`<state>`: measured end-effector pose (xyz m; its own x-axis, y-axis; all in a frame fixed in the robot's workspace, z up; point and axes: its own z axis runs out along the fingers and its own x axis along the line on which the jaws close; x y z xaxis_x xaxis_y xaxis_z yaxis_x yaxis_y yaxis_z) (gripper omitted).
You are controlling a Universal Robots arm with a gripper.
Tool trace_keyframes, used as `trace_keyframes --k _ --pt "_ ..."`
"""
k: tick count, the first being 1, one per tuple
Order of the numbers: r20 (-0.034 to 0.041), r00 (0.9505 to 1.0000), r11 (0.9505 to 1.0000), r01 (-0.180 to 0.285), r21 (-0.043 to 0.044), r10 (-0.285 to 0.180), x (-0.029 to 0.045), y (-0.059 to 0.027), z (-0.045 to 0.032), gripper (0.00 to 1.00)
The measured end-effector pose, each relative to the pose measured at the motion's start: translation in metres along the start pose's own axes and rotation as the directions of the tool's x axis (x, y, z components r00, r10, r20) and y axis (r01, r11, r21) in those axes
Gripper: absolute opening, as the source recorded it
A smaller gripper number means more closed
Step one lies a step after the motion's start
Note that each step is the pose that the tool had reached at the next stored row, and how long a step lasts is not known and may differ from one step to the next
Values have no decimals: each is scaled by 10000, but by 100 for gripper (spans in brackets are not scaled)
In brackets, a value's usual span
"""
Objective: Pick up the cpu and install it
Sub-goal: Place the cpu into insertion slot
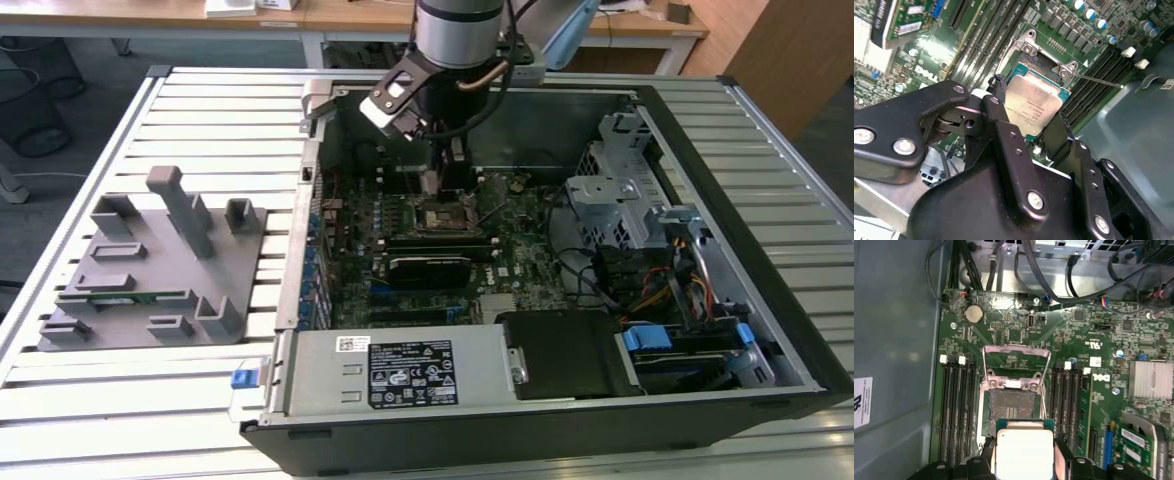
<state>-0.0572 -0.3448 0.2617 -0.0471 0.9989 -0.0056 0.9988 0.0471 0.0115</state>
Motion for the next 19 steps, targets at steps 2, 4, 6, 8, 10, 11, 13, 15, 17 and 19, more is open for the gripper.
trace_keyframes --k 2,4,6,8,10,11,13,15,17,19 --pt "-1 10000 10000 -9 -1 9 21 14 36 54" --pt "-1 10000 10000 -22 0 22 31 26 73 54" --pt "-1 10000 10000 -31 0 31 43 36 109 54" --pt "0 10000 10000 -33 0 33 50 42 145 54" --pt "0 10000 10000 -38 0 38 53 44 181 54" --pt "-1 10000 10000 -41 -1 41 54 44 193 54" --pt "1 10000 10000 -47 0 47 59 45 207 54" --pt "1 10000 10000 -51 0 51 63 46 233 54" --pt "0 10000 10000 -87 0 87 64 46 269 54" --pt "1 9999 9999 -123 0 123 64 47 305 54"
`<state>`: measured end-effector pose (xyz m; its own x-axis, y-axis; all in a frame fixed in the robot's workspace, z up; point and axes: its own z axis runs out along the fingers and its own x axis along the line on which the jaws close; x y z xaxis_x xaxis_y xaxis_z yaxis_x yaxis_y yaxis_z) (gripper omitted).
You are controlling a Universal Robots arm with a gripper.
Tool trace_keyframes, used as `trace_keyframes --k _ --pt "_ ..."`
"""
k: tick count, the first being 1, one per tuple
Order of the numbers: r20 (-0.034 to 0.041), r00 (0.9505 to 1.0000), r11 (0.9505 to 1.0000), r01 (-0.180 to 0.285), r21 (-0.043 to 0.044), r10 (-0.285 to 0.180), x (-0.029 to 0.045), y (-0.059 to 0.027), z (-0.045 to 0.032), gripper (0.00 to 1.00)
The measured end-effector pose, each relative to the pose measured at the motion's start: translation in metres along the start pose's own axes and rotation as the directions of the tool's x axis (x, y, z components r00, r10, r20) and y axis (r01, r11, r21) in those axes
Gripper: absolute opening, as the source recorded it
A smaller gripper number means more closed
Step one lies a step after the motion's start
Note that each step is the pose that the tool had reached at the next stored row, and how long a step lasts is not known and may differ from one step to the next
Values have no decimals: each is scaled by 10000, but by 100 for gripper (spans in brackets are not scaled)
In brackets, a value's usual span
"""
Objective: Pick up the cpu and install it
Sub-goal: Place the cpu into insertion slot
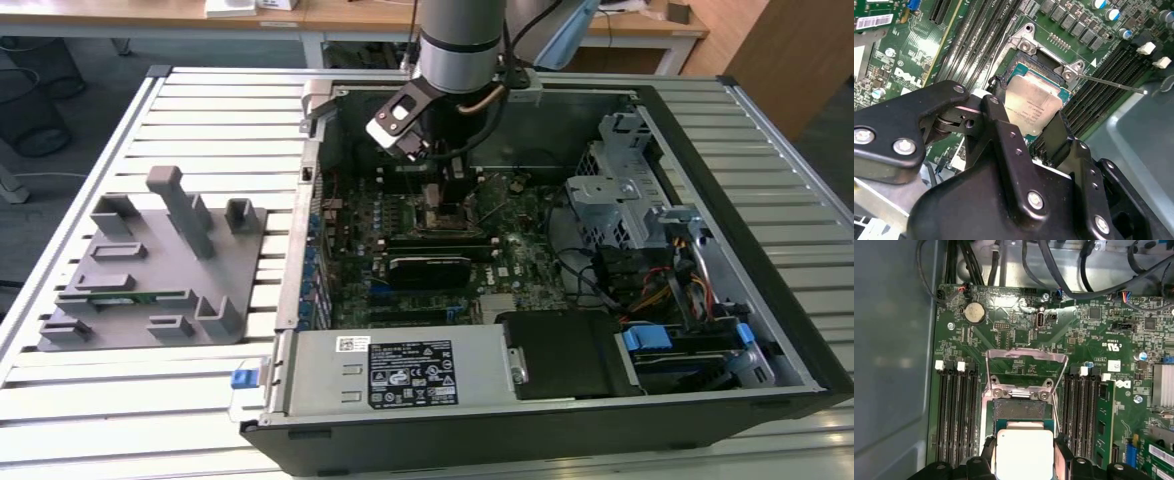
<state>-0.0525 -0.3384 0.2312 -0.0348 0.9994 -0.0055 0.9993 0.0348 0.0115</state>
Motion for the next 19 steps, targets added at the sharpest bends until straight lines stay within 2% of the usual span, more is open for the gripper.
trace_keyframes --k 11,19 --pt "1 10000 10000 -17 0 17 0 18 157 54" --pt "1 10000 10000 -51 0 51 5 18 210 54"
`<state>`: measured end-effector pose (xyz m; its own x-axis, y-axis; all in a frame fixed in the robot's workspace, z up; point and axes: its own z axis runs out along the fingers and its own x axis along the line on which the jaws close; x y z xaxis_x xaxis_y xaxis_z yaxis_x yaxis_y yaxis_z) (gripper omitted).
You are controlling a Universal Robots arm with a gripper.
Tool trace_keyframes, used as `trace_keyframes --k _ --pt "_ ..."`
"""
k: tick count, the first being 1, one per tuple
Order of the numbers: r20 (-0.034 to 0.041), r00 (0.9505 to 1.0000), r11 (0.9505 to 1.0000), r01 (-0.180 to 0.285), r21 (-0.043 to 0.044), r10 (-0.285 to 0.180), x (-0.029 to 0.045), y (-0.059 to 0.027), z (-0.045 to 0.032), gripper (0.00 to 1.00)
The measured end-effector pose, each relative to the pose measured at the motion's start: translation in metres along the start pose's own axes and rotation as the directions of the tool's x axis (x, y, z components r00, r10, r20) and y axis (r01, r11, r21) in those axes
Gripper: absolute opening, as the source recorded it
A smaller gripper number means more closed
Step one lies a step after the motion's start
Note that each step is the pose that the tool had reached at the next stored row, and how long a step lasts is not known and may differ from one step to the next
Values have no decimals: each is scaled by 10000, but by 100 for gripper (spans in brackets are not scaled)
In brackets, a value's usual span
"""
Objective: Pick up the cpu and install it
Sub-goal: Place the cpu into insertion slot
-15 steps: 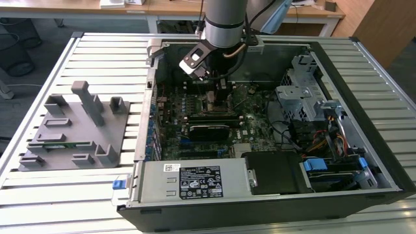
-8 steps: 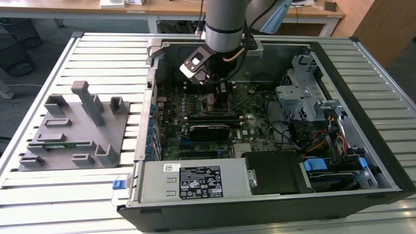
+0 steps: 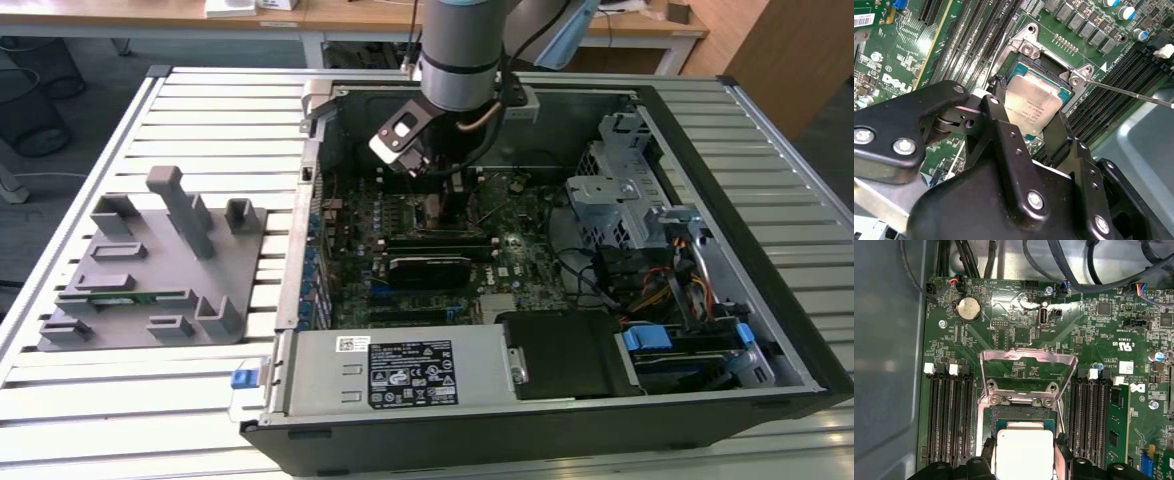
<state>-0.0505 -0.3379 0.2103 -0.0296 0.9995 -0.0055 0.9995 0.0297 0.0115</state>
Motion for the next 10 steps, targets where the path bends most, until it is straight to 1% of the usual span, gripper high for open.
trace_keyframes --k 5,10 --pt "1 9999 9999 -126 0 126 2 0 34 54" --pt "-2 9999 9999 -130 1 130 2 -1 46 54"
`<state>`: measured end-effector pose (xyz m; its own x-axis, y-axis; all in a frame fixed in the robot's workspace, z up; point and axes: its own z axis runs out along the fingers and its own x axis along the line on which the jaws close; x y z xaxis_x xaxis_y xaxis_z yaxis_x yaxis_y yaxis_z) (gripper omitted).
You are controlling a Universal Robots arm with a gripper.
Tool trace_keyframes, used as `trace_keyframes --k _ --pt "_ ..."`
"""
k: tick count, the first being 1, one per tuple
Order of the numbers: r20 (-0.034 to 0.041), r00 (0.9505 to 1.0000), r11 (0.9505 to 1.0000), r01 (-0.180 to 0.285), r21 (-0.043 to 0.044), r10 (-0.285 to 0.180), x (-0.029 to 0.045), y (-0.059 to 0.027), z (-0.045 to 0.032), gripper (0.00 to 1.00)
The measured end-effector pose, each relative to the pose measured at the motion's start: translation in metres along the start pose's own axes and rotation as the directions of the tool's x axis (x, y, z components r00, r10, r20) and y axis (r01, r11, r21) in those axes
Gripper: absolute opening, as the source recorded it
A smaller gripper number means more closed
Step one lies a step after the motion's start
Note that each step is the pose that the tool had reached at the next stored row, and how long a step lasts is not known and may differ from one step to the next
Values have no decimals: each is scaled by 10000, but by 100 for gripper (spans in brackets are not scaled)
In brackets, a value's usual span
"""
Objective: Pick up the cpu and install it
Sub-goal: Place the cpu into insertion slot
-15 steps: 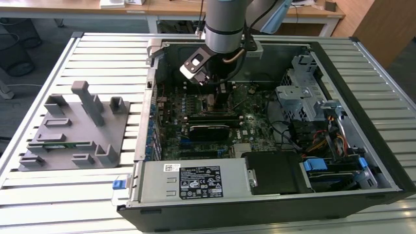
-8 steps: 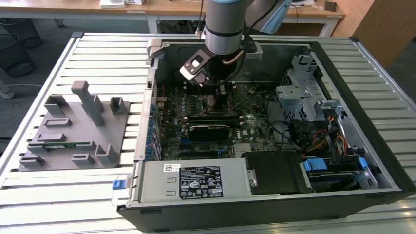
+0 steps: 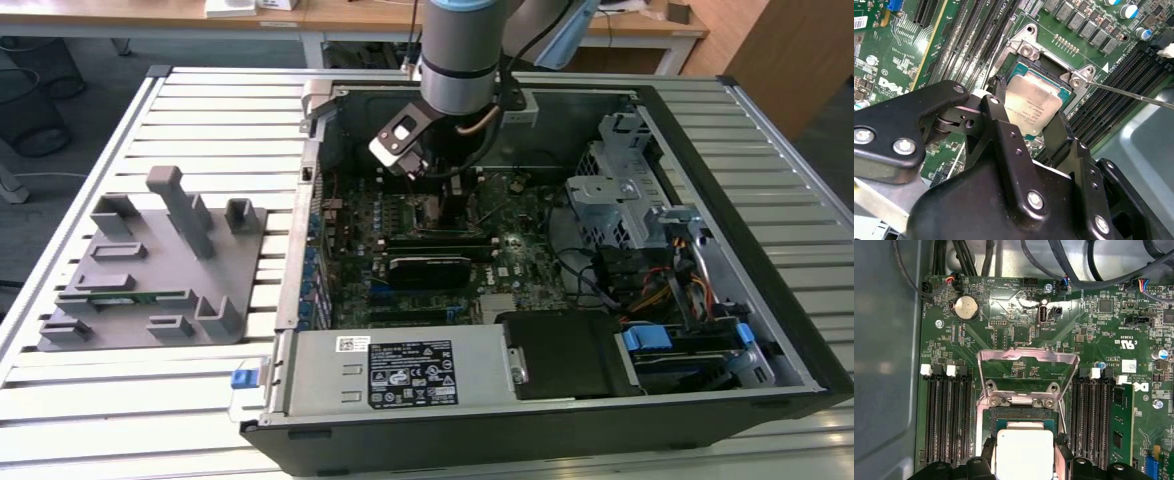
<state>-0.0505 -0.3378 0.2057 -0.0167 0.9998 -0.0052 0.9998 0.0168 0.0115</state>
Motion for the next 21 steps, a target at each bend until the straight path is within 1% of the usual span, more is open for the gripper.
trace_keyframes --k 9,14,21 --pt "-1 10000 10000 0 -1 0 0 0 17 54" --pt "0 10000 10000 -11 0 11 1 0 44 54" --pt "0 10000 10000 -39 -1 39 19 5 65 54"
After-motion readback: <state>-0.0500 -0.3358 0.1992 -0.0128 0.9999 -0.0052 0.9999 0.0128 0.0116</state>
